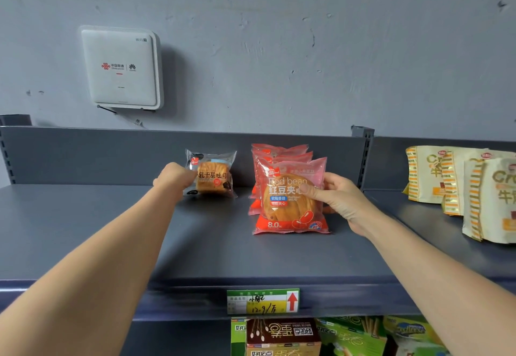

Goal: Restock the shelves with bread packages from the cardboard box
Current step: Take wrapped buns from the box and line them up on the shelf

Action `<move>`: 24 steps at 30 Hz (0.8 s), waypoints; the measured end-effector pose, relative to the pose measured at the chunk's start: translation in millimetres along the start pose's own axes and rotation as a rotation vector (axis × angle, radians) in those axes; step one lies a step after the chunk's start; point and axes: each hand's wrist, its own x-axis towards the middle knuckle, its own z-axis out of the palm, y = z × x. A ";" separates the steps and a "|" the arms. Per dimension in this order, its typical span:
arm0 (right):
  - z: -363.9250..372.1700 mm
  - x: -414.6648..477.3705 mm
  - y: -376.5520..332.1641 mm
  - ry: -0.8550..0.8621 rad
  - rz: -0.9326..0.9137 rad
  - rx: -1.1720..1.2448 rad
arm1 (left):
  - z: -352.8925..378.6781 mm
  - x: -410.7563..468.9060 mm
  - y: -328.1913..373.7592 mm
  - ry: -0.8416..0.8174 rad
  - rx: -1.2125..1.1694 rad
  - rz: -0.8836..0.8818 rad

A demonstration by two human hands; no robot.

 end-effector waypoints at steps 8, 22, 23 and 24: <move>-1.1 -9.9 -2.2 0.031 0.020 -0.036 | -7.5 -20.2 7.6 -0.026 0.027 0.051; -30.9 -84.8 -7.7 0.092 0.045 -0.346 | -45.6 -166.0 3.4 -0.029 0.046 0.220; -34.3 -95.1 -9.9 0.093 0.026 -0.370 | -47.1 -180.5 3.3 -0.030 0.050 0.225; -37.6 -105.9 -11.7 0.094 0.006 -0.394 | -48.0 -195.3 2.9 -0.026 0.049 0.235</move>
